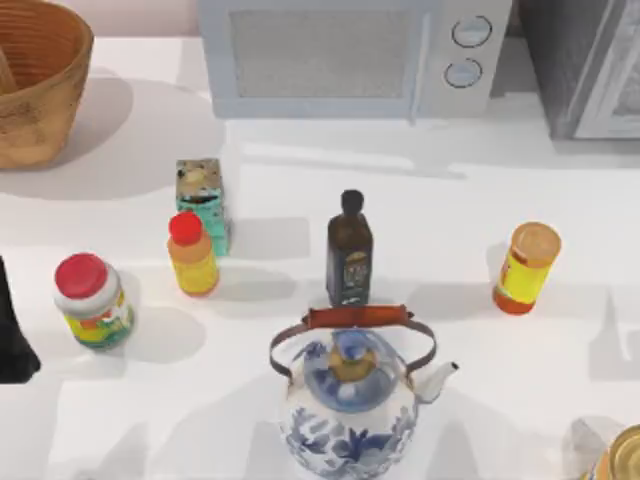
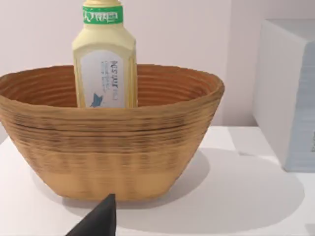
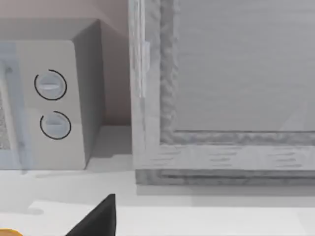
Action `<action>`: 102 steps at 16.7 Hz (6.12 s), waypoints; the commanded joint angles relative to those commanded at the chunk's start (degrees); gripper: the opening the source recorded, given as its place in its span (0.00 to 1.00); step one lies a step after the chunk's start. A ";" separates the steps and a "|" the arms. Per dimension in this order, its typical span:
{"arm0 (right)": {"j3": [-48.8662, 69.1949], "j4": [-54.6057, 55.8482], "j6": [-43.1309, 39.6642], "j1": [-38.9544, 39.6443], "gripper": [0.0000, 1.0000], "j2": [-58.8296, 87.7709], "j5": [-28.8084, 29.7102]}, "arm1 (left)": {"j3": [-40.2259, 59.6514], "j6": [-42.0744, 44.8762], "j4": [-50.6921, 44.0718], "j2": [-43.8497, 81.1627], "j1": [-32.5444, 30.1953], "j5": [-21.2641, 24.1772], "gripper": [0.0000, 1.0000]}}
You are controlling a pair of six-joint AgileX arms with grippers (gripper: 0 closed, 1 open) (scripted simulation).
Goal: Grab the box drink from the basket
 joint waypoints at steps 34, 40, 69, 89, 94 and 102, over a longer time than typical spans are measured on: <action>0.00 0.00 0.00 0.00 1.00 0.00 0.00 | 51.34 0.56 65.38 117.34 13.49 15.62 1.00; 0.00 0.00 0.00 0.00 1.00 0.00 0.00 | 52.12 0.59 66.36 119.02 13.68 15.85 1.00; 0.00 0.00 0.00 0.00 1.00 0.00 0.00 | 65.39 0.51 60.27 126.16 11.84 14.11 0.02; 0.00 0.00 0.00 0.00 1.00 0.00 0.00 | 73.86 0.73 41.47 114.71 12.21 13.88 0.00; 0.00 0.00 0.00 0.00 1.00 0.00 0.00 | 78.66 0.80 31.14 109.27 12.16 13.82 0.00; 0.00 0.00 0.00 0.00 1.00 0.00 0.00 | 78.79 0.84 29.18 108.16 12.17 13.70 0.00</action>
